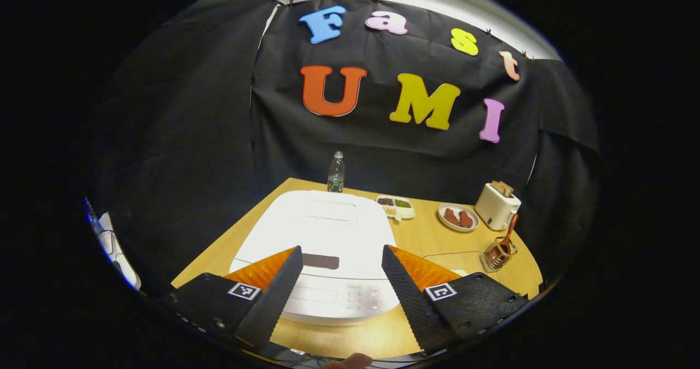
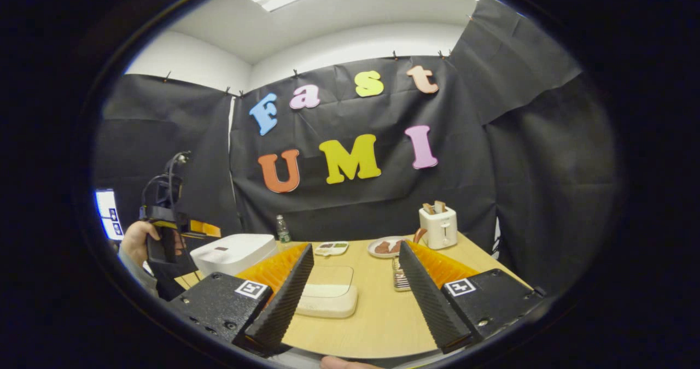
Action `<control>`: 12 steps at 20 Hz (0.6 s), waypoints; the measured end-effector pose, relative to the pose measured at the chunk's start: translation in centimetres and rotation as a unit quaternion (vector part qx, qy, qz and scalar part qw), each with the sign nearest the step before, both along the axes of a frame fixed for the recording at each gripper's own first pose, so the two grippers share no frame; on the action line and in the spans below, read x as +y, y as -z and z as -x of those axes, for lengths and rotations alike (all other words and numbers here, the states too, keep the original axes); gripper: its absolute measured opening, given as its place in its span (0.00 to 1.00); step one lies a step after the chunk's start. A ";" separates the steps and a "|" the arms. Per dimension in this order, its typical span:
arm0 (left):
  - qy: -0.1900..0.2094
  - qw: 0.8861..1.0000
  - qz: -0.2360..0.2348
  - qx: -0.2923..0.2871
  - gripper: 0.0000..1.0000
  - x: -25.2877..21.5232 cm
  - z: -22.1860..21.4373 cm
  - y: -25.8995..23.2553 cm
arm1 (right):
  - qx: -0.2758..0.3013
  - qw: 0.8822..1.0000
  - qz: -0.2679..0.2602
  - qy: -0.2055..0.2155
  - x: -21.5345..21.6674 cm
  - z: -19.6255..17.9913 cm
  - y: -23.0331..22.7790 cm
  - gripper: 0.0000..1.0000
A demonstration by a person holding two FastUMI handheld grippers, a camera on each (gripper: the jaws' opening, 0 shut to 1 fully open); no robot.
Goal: Close the left gripper, press the button to open the rice cooker; take a wooden spoon from the chopstick holder with the right hand, scoop a spoonful of rice and pour it into the rice cooker, then put the wooden spoon back into the chopstick holder.
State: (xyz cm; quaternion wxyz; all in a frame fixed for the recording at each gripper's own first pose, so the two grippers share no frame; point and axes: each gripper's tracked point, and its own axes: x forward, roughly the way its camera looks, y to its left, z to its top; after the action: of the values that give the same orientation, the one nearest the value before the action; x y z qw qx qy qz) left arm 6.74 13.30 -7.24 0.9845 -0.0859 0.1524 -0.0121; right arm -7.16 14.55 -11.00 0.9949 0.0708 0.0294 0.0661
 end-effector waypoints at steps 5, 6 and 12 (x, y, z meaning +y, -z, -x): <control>0.009 0.995 -0.004 -0.096 0.94 -1.6 5.0 -4.1 | 0.008 1.000 0.016 0.013 -0.9 -0.3 -0.7 0.94; 0.008 0.994 -0.003 -0.110 0.94 -1.9 5.9 -4.7 | 0.006 1.000 0.021 0.014 -1.0 -0.2 -1.1 1.00; -0.035 0.981 -0.029 -0.189 0.94 -1.4 12.1 -7.0 | 0.005 0.998 0.050 0.040 -1.9 0.4 -2.0 0.95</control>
State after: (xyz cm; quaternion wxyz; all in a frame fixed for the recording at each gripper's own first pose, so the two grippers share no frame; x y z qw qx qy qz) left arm -5.34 11.86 -0.26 0.9974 -0.0592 -0.0396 0.0107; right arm -7.56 12.67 -9.02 0.9989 0.0225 0.0345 0.0241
